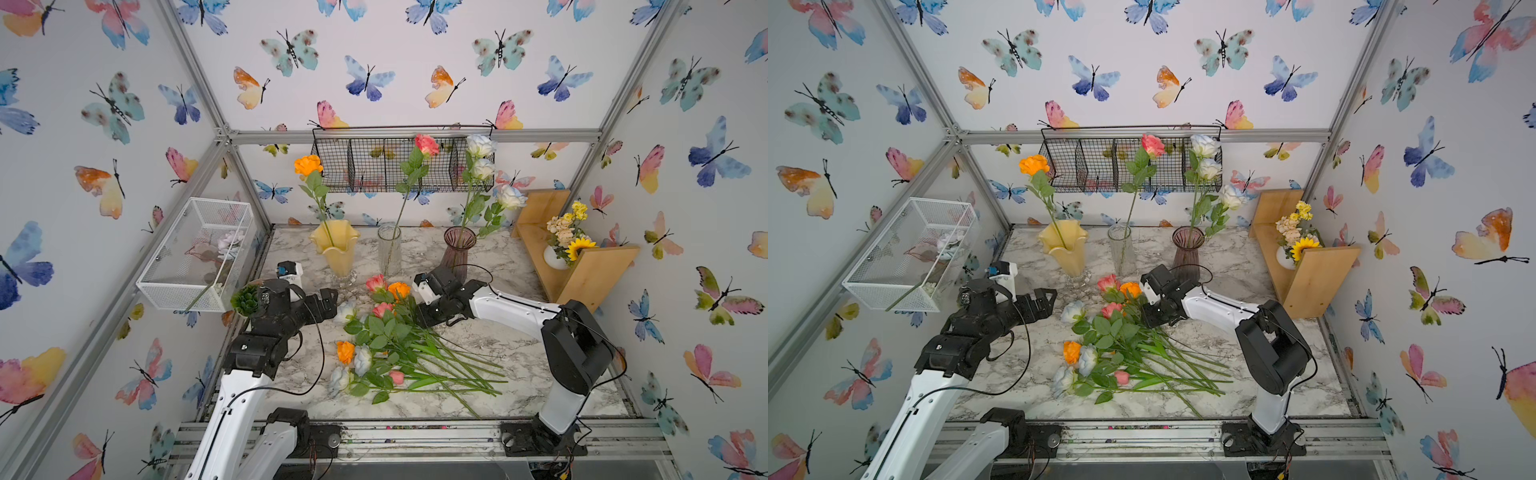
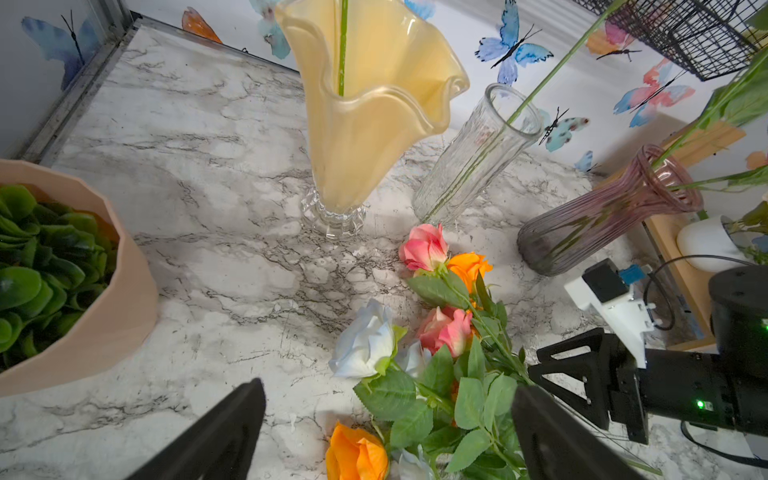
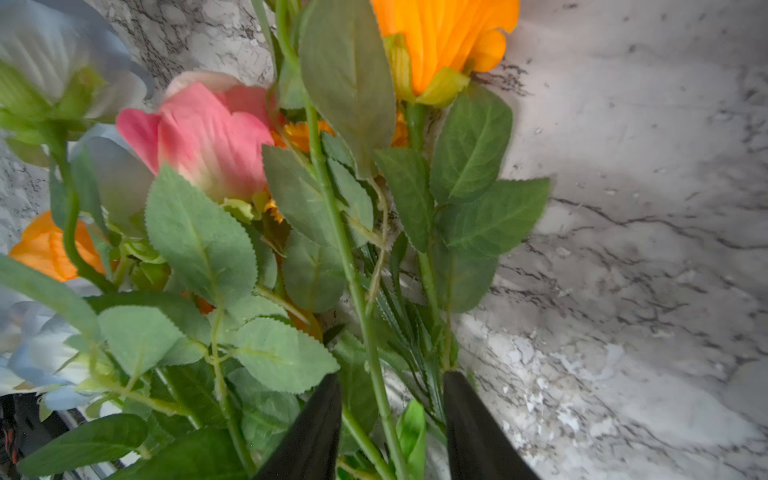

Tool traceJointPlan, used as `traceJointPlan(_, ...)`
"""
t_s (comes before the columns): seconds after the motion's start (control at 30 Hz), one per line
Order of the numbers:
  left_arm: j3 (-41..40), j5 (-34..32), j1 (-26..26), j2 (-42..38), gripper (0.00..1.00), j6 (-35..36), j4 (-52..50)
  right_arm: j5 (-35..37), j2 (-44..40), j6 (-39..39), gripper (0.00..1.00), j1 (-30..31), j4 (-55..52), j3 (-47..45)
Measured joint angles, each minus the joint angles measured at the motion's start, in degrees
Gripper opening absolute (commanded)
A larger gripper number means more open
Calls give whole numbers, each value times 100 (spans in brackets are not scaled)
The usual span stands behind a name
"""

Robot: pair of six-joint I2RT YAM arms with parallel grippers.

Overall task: Arrange the flowers in different vases according to their colors
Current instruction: Pick up the flower at the center of the board.

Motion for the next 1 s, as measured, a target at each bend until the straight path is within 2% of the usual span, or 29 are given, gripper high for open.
traceJointPlan(0.37,-192,173,-48,-2,99,-85,4,2,413,-291,37,0,-24,374)
traceJointPlan(0.57,-208,175,-48,2,99,-94,24,-11,562,-330,29,0,-24,470)
traceJointPlan(0.87,-240,175,-48,7,99,-96,28,-20,697,-343,27,4,-20,492)
traceJointPlan(1.0,-240,173,-48,20,99,-98,28,-13,697,-431,17,13,-20,492)
